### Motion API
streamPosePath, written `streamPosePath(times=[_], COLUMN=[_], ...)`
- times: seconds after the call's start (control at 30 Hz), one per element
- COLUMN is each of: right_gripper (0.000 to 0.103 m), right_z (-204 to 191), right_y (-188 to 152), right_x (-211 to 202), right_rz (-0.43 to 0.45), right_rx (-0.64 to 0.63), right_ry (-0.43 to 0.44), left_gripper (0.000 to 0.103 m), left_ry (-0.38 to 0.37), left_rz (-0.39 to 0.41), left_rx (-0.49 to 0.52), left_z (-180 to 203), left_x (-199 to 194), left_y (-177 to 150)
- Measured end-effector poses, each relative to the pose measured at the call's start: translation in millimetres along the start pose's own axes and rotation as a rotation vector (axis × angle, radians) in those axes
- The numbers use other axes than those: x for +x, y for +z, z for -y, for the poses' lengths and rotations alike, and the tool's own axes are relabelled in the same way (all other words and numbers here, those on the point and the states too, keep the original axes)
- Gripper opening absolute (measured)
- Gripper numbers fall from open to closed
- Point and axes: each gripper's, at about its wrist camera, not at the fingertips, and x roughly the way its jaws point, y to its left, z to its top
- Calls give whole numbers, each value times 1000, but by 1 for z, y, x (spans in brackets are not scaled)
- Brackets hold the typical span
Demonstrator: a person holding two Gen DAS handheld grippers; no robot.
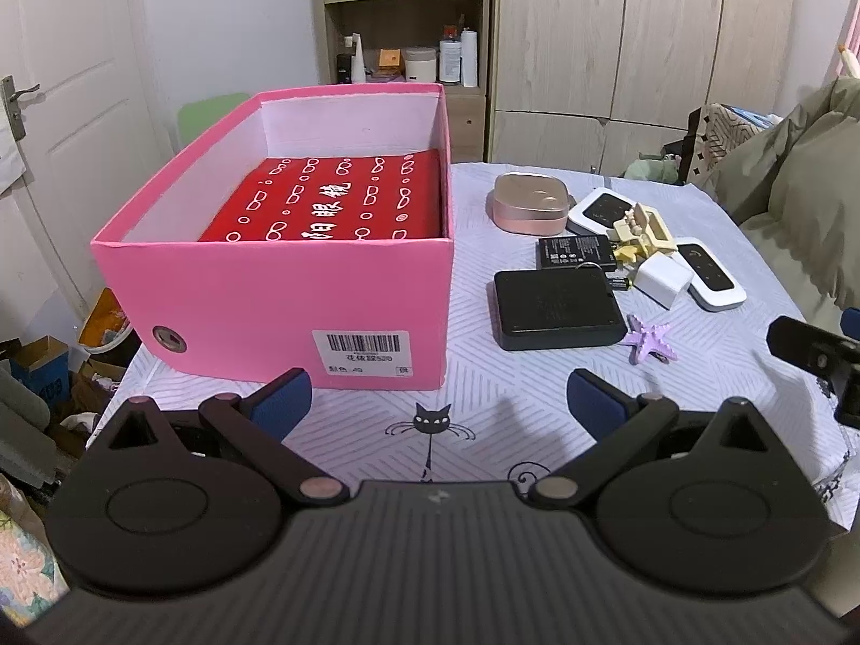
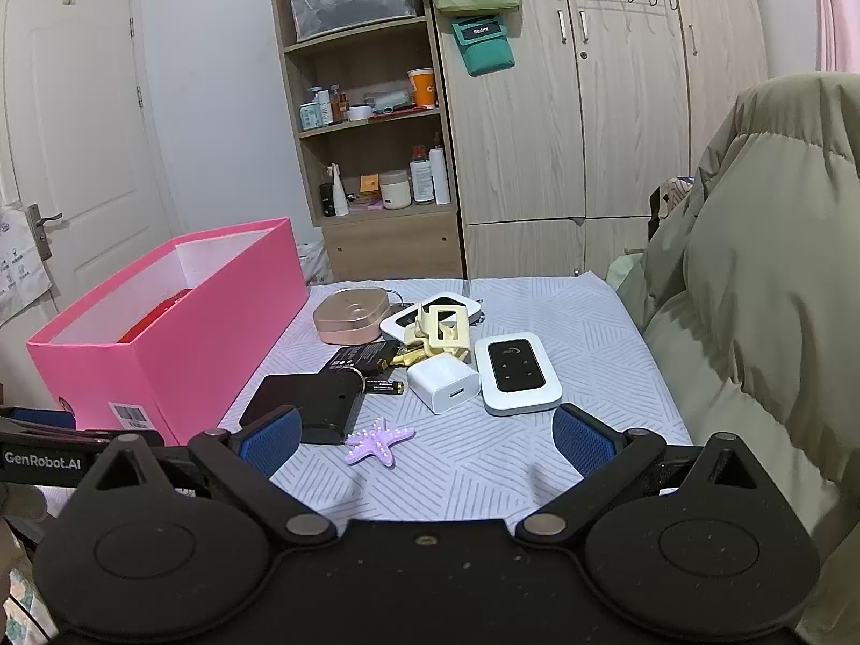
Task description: Organize rigid objects
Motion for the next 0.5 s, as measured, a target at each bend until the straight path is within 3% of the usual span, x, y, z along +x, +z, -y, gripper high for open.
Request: streamPosePath(times=[0.5], right_gripper=[102], right_z=[-7], right_y=[-3], right_x=[-4], right_rz=[36], right_rx=[-57], right_ry=[-7], left_gripper=[103], left_ry=[11], left_rz=[17], left_rx=[3], left_z=[0], left_x=[-2], left_y=[-2])
